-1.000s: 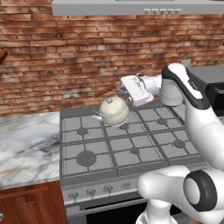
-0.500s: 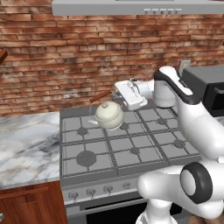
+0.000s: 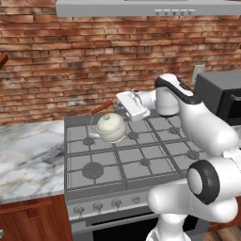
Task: Pick the kettle from the cabinet and place it on a stove burner. Then pick the pot from the counter and place it on another stove burner. Finally, turn both burners on.
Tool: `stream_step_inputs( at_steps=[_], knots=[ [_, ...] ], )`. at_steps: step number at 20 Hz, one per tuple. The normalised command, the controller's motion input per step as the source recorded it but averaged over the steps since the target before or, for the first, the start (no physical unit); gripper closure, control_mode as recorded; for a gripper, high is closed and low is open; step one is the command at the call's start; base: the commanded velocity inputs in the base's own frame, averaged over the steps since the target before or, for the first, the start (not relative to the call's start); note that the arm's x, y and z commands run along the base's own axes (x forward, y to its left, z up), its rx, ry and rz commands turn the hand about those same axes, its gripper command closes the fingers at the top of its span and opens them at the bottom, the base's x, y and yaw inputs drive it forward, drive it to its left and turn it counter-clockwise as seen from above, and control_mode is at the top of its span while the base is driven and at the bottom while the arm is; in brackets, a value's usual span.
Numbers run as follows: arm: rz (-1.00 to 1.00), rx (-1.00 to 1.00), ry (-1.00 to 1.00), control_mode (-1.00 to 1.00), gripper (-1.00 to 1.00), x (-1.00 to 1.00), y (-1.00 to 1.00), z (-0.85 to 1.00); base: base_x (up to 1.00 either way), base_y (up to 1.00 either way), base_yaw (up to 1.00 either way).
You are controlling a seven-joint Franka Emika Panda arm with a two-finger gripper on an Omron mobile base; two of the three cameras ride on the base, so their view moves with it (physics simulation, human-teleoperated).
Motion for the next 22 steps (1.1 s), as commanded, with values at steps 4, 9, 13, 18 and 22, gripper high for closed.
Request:
stream_step_inputs(
  at_steps=[4, 9, 13, 18, 22],
  knots=[
    [0.05, 0.00, 0.00, -1.00, 1.00, 0.27, 0.14, -0.18, 0.00, 0.00, 0.00],
    [0.04, 0.00, 0.01, -1.00, 1.00, 0.29, 0.11, -0.20, 0.00, 0.00, 0.00],
    [0.04, 0.00, 0.00, -1.00, 1.00, 0.31, 0.08, -0.25, 0.00, 0.00, 0.00],
    [0.04, 0.00, 0.00, -1.00, 1.00, 0.28, 0.07, -0.26, 0.00, 0.00, 0.00],
    [0.04, 0.01, 0.00, -1.00, 1.00, 0.27, 0.03, -0.22, 0.00, 0.00, 0.00]
  ],
)
